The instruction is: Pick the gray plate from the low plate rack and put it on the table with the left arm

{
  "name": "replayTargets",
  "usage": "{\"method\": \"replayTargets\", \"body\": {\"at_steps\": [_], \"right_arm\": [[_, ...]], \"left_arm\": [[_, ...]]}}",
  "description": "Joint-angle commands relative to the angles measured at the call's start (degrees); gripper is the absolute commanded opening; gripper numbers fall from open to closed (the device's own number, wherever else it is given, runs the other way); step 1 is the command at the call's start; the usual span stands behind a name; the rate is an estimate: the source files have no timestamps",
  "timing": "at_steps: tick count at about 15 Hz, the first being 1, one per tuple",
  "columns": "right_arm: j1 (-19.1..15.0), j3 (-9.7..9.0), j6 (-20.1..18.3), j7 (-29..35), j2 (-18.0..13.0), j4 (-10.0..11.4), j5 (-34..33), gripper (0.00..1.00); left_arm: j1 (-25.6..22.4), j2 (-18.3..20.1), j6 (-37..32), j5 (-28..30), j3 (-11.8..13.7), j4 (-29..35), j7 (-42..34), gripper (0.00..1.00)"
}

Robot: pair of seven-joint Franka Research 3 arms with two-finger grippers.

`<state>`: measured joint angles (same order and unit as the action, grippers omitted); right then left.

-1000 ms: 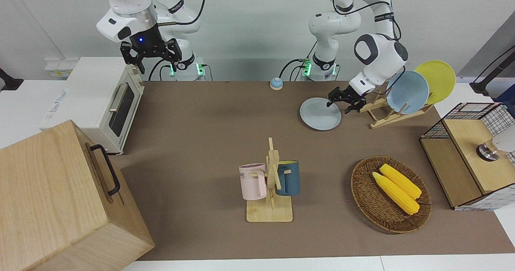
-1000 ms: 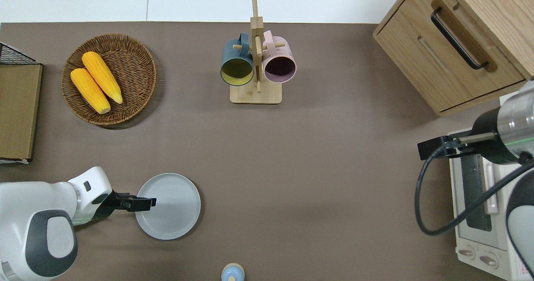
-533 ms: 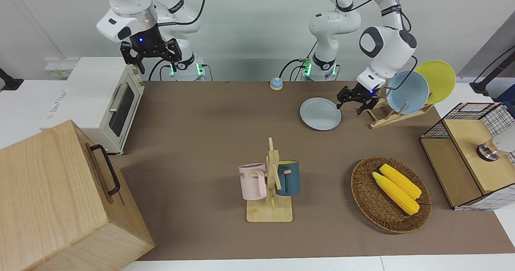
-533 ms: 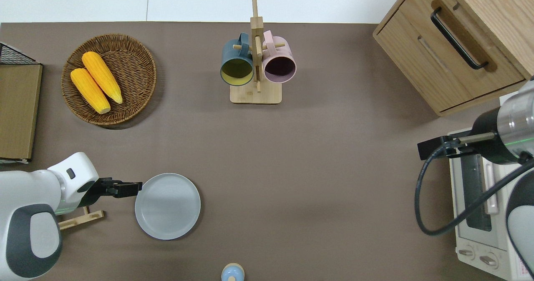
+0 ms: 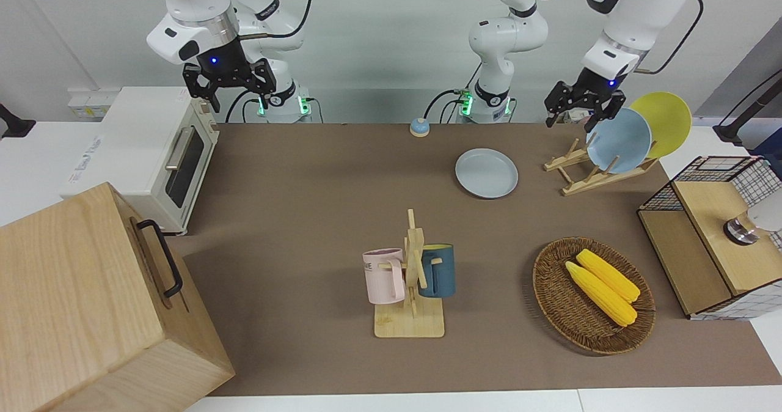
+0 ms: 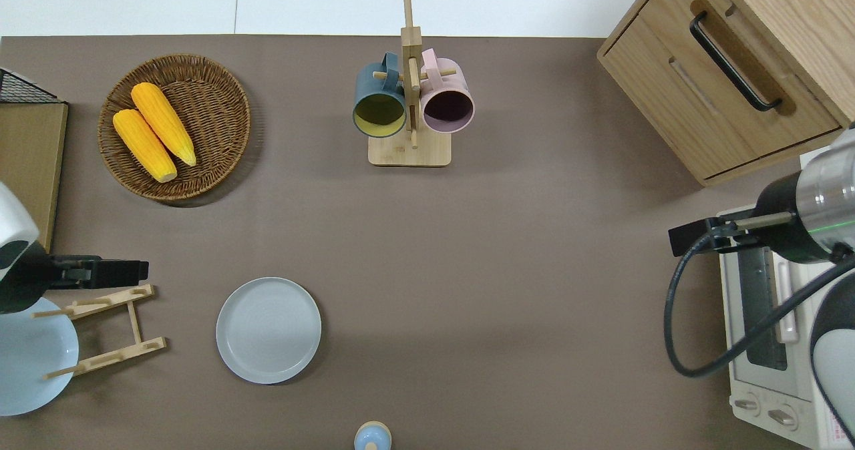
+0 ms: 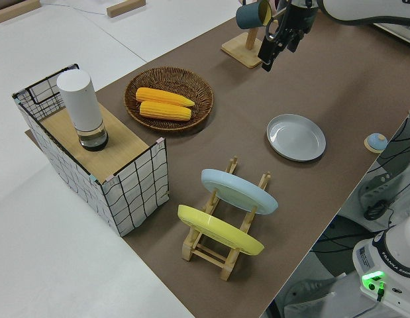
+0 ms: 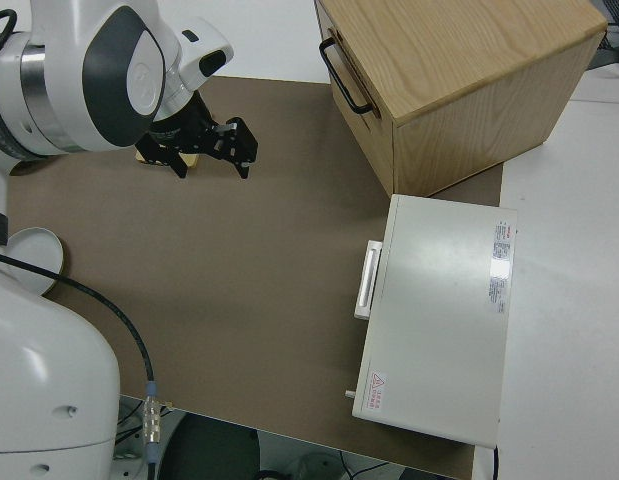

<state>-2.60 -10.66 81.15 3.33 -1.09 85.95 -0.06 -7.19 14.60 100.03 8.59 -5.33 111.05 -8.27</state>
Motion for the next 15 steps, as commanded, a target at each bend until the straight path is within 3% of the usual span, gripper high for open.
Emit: {"method": "replayTargets", "body": {"at_steps": [1,5,8,15], "right_arm": [[-0.56,-0.33,-0.82,0.01,-0.14,-0.35,0.59,0.987],[-0.56,-0.33,-0.82,0.01,-0.14,-0.35,0.59,0.987],[-0.56,-0.33,-0.82,0.01,-0.14,-0.35,0.59,0.987],[-0.56,-0.33,-0.82,0.01,-0.14,-0.35,0.59,0.987]], "left_arm": [[0.69,-0.45,-4.57,-3.22,-1.25,-4.09,6.83,0.99],[0.6,-1.06,-11.33,-3.75,-2.22,-8.83,7.39,0.99],[0.77,-1.24,-11.44,-8.32,-4.16,-8.84,6.43,0.99],[0.86,-2.12,-10.91,-7.36,-4.51,-8.57,5.9,0.99]]}}
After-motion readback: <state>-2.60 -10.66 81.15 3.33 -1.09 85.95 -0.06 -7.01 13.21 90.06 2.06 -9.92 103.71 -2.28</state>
